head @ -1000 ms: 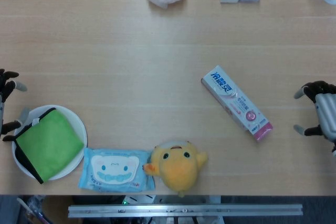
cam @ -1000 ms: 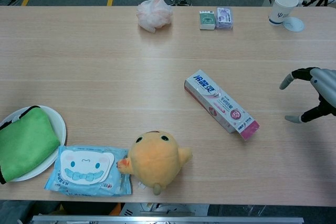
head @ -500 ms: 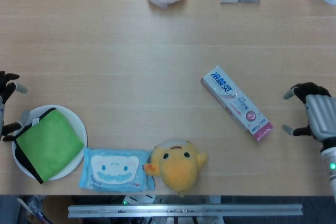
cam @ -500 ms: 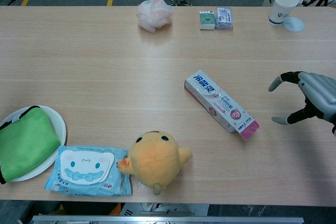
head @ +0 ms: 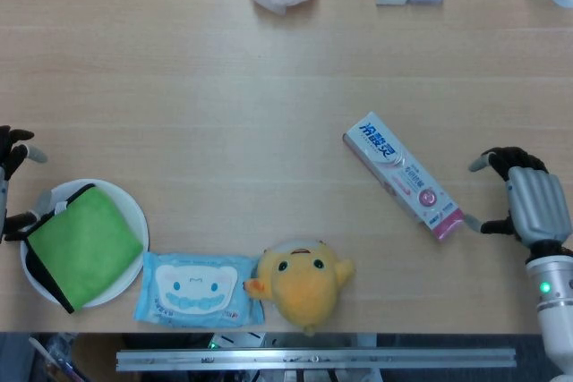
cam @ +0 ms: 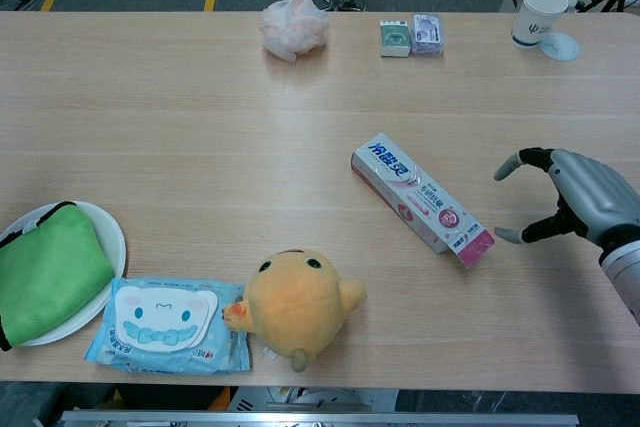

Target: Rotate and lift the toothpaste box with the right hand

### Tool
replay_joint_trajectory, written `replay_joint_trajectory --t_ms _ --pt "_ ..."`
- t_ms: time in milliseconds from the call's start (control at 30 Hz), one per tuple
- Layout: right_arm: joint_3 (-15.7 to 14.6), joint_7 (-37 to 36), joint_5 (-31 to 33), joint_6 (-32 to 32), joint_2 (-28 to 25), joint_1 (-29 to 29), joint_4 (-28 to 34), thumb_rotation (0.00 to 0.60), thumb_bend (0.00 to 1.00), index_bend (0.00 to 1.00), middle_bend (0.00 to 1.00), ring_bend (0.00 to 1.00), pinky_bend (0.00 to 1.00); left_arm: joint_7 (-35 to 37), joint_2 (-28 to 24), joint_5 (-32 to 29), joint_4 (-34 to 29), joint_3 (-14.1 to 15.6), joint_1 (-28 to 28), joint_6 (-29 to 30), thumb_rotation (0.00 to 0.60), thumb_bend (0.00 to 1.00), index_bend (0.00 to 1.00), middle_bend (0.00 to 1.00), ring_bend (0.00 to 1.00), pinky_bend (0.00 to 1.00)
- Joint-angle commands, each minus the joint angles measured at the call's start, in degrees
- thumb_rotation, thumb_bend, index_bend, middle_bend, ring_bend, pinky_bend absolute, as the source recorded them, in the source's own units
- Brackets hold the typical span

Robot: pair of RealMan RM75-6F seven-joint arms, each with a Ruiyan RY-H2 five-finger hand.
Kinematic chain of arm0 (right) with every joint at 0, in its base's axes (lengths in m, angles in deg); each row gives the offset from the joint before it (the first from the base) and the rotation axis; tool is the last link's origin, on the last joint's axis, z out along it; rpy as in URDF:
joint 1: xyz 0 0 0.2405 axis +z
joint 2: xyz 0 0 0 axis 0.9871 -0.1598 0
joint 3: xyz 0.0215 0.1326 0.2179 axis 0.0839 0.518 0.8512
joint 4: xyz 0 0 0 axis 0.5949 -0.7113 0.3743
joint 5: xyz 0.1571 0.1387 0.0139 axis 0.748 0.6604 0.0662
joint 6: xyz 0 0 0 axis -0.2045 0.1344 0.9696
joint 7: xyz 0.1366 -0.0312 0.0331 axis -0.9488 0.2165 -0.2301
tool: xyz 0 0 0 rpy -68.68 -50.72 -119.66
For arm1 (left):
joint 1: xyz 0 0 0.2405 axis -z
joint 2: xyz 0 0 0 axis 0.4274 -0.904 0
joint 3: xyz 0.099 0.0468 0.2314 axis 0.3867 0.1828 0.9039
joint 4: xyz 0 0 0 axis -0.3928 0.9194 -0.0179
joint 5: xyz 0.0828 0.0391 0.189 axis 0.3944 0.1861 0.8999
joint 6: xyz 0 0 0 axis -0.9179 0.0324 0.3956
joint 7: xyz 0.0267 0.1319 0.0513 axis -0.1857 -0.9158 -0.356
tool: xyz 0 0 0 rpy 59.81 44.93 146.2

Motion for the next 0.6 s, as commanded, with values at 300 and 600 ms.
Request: replay_joint_trajectory --t_ms 300,600 --pt "0.7 0.2 1.5 -2.9 6.4 -1.6 -2.4 0.600 0.00 0.36 0.25 0.15 0.20 1.2 0.1 0.1 0.8 0.3 -0.3 -0.1 0.600 0.26 0.40 0.25 0.17 0.41" --pt "1.7 0.4 3.3 -3.0 9.9 -1.8 -4.3 0.600 0.00 0.34 0.23 0.14 0.20 1.8 0.1 0.1 1.1 0.6 -0.4 -0.4 0.600 0.26 0.40 0.25 0.17 0.41"
